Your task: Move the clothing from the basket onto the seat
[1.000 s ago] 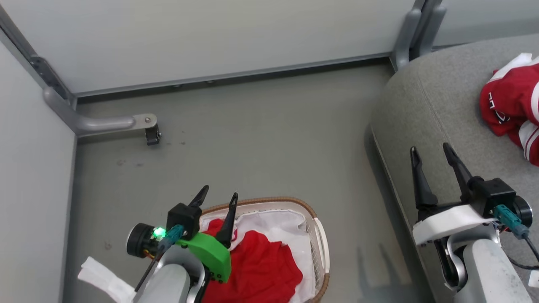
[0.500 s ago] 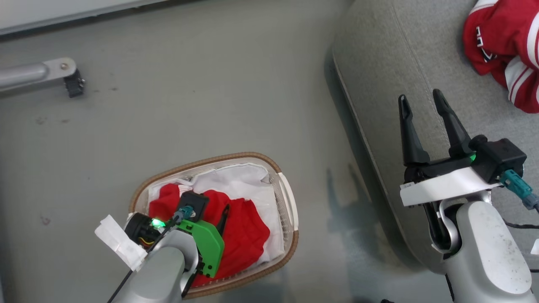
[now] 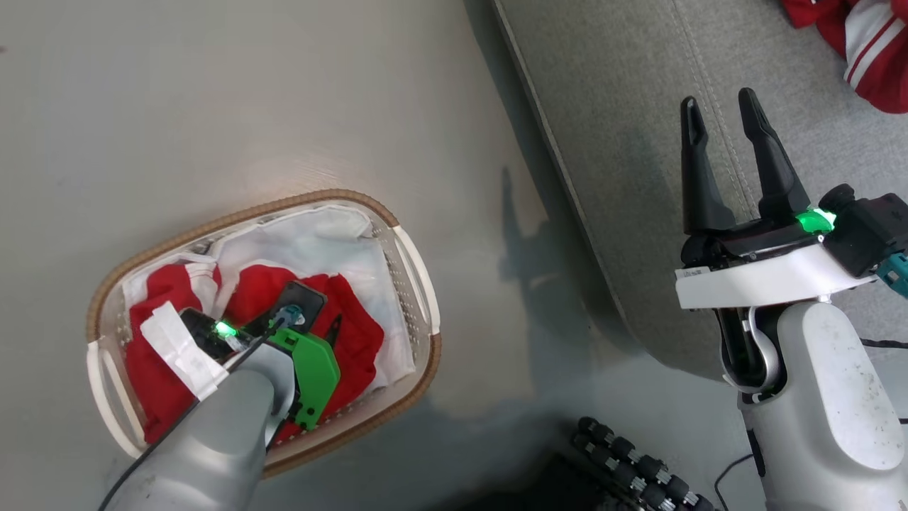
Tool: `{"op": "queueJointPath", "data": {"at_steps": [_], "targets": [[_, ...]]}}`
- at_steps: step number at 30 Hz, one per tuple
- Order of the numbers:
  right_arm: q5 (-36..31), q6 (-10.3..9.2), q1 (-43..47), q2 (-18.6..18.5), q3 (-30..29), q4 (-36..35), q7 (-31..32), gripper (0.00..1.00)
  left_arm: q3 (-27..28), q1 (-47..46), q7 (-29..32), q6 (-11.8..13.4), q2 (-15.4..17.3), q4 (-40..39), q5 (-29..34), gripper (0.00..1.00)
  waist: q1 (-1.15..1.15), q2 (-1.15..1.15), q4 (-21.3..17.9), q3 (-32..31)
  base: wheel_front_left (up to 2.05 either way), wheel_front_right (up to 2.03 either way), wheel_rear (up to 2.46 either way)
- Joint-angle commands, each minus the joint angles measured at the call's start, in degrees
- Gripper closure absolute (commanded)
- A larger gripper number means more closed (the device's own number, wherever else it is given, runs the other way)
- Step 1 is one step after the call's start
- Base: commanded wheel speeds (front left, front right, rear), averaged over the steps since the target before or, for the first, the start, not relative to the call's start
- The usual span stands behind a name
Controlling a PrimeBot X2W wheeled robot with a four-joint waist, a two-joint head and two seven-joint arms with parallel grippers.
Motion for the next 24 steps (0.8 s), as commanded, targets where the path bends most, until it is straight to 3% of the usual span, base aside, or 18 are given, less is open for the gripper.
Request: {"op": "queueJointPath", "data": {"at_steps": [1, 8, 13, 17, 18, 19, 20, 21, 22, 24], "targets": [[0.75, -0.08, -1.25, 0.1, 0.29, -0.68, -0.14, 0.0, -0.37, -1.84, 0.12, -0.13, 1.19, 0.48, 0.37, 0.0, -0.01, 0.0, -4.8, 7.04, 0.0, 0.0, 0.0], [1.66, -0.08, -2.15, 0.07, 0.8, -1.94, -0.14, 0.0, -2.63, -5.39, 0.96, -0.12, 2.46, 3.02, 1.28, 0.0, -0.01, 0.0, -5.69, 10.24, 0.0, 0.0, 0.0], [1.68, -0.08, -1.58, 0.04, 1.36, -1.93, -0.14, 0.0, -2.51, -6.93, 4.76, 3.17, 2.09, 5.11, 0.83, 0.0, -0.01, 0.0, -5.54, 10.77, 0.0, 0.0, 0.0], [1.9, -0.08, -1.51, 0.04, 2.06, -1.84, -0.14, 0.0, -2.19, -7.14, 6.78, 4.33, 1.77, 5.83, 0.04, 0.0, -0.01, 0.0, -5.65, 10.76, 0.0, 0.0, 0.0], [1.96, -0.08, -1.58, 0.03, 2.17, -1.87, -0.14, 0.0, -2.05, -7.12, 7.22, 4.53, 1.69, 5.99, -0.23, 0.13, -0.01, 0.0, -5.69, 10.71, 0.0, 0.0, 0.0], [2.02, -0.08, -1.66, 0.03, 2.24, -1.86, -0.14, 0.0, -1.84, -7.05, 7.61, 4.67, 1.65, 6.1, -0.5, 0.5, -0.01, 0.0, -5.73, 10.65, 0.0, 0.0, 0.0], [2.08, -0.08, -1.81, 0.03, 2.34, -1.8, -0.14, 0.0, -1.76, -6.94, 8.04, 4.76, 1.63, 6.24, -0.8, 0.65, -0.01, 0.0, -5.77, 10.56, 0.0, 0.0, 0.0], [2.11, -0.08, -1.95, 0.03, 2.37, -1.74, -0.14, 0.0, -1.76, -6.83, 8.21, 4.77, 1.64, 6.29, -0.9, 0.88, -0.01, 0.0, -5.81, 10.48, 0.0, 0.0, 0.0], [2.14, -0.08, -2.13, 0.03, 2.41, -1.64, -0.14, 0.0, -1.74, -6.78, 8.27, 4.79, 1.7, 6.35, -1.16, 1.0, -0.01, 0.0, -5.85, 10.37, 0.0, 0.0, 0.0], [1.85, -0.08, -2.19, 0.02, 2.1, -1.3, -0.14, 0.0, -1.65, -6.64, 7.53, 4.77, 1.39, 6.37, -1.51, 1.0, -0.01, 0.0, -5.53, 9.76, 0.0, 0.0, 0.0]]}}
